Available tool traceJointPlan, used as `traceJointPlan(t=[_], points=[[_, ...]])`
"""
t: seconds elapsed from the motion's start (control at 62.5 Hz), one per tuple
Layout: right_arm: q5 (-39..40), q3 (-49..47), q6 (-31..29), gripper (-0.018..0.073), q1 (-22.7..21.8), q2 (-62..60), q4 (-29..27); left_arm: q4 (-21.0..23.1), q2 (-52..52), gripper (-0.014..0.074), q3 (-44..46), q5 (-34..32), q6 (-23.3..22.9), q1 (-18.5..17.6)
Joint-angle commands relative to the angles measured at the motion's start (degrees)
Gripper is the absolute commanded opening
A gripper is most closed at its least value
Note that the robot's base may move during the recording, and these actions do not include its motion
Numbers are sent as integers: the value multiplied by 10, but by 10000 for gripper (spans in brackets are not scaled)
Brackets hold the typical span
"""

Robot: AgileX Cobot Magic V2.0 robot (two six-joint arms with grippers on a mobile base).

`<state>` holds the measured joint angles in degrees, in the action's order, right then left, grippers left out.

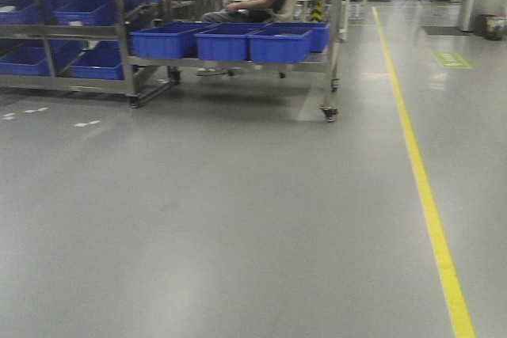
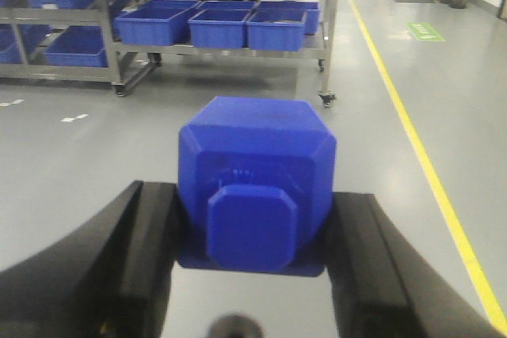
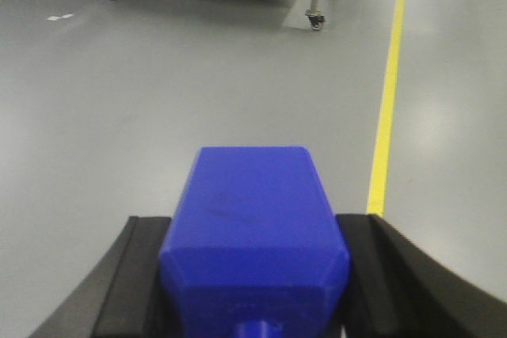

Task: Pick and sort blue part to right shelf
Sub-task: 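Drive the base to the shelf of blue bins holding both parts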

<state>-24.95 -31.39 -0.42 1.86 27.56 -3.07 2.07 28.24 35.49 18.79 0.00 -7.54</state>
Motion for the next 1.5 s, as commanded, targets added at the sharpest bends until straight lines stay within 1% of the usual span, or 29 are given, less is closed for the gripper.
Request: traceJointPlan(t=[0.0,1.487], points=[[51,-16,-4,382,-3,1,-2,2,1,279,17,-50,0,0],[51,-16,-4,382,-3,1,-2,2,2,279,17,-50,0,0]])
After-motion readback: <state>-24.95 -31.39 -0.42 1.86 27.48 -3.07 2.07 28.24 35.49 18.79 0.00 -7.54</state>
